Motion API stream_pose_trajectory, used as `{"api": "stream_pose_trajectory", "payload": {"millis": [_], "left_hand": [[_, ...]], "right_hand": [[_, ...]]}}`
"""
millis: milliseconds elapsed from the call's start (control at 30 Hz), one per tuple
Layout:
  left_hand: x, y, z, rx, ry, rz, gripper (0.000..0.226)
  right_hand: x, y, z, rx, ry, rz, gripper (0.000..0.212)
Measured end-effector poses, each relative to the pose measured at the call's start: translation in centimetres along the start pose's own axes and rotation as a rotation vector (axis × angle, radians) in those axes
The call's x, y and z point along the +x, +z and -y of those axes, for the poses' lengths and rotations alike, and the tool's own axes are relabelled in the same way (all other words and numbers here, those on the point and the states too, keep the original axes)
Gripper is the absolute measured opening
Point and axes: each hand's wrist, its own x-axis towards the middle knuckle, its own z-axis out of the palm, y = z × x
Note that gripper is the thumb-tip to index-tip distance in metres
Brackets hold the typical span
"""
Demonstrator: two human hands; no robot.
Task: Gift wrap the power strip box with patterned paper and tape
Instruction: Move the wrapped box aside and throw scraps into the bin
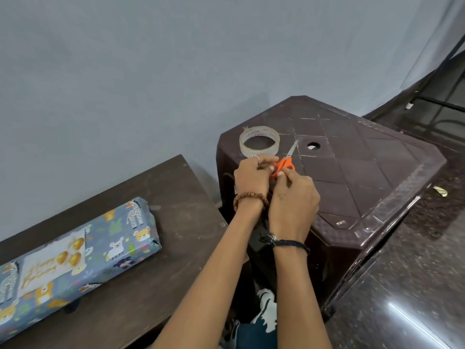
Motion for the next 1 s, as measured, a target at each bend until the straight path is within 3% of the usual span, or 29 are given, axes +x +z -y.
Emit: {"api": "stream_pose_trajectory", "payload": {"millis": [267, 433, 533, 600, 733, 800, 867, 1000], "left_hand": [[-1.0, -1.8, 0.7, 0.099, 0.054, 0.043, 0.023], [-5.9, -7.3, 1.4, 0.256, 0.195, -0.070, 0.021], [-9.9, -12.6, 3.0, 0.332, 0.203, -0.241, 0.024], [-13.2, -16.6, 4.9, 0.333, 0.159, -0.478, 0.024], [-17.1, -24.2, 8.6, 0.418, -0.109, -0.938, 0.036], [-17.5, -27.0, 10.1, 0.396, -0.275, -1.032, 0.055], [-17.6, -28.9, 11.4, 0.394, -0.395, -1.079, 0.069], [-17.3, -30.8, 13.5, 0.106, -0.470, -1.125, 0.085]], "right_hand": [[0.0, -0.2, 0.2, -0.110, 0.041, 0.043, 0.027], [-1.6, 0.8, 1.6, -0.056, -0.148, 0.013, 0.025], [-4.1, 2.5, 3.2, -0.004, -0.298, 0.114, 0.022], [-6.9, 4.1, 4.2, 0.003, -0.387, 0.257, 0.020], [-11.8, 7.3, 4.8, -0.001, -0.469, 0.643, 0.035], [-13.1, 8.3, 5.0, 0.071, -0.371, 0.819, 0.049], [-14.0, 9.0, 4.8, 0.080, -0.324, 0.881, 0.052], [-15.3, 10.0, 4.5, -0.060, -0.340, 0.775, 0.042]]}}
